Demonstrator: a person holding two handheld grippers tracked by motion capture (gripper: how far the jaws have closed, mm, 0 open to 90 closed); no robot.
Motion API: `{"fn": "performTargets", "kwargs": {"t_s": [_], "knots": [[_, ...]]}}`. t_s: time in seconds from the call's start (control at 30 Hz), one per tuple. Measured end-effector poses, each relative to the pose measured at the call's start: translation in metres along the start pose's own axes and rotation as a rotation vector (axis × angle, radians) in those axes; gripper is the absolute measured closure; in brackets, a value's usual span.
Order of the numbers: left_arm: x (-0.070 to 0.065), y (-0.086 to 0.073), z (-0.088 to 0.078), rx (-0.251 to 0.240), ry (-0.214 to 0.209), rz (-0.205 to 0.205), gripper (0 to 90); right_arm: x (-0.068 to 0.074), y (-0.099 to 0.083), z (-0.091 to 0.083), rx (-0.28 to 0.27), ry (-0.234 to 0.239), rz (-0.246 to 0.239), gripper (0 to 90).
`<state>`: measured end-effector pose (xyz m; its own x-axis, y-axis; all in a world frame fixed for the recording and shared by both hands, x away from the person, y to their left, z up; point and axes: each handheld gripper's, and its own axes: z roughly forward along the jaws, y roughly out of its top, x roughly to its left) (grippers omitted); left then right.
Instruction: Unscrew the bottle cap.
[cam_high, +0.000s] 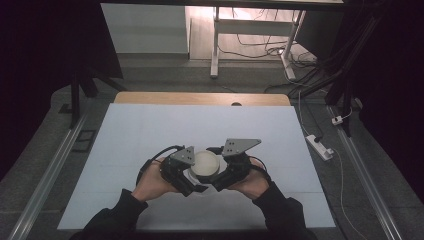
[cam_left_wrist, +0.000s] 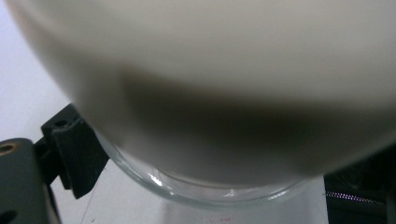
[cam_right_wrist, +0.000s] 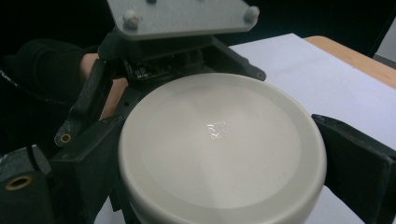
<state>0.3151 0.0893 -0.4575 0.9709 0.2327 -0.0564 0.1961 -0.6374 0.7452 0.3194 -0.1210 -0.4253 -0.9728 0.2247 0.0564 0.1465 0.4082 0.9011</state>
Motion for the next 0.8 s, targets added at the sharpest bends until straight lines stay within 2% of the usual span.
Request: {"fn": "performTargets", "kwargs": {"t_s": [0.5,0.8], "knots": [[0.0,-0.003,-0.001,-0.001,0.008,-0.006,7.6,-0.005,0.002,-0.009,-0.008,-0.063,0.021,6.9],[-0.003,-0.006,-0.002,-0.001,0.011,-0.011,7.6,-0.014,0.0,-0.015,-0.017,-0.115,0.048,6.9]]}}
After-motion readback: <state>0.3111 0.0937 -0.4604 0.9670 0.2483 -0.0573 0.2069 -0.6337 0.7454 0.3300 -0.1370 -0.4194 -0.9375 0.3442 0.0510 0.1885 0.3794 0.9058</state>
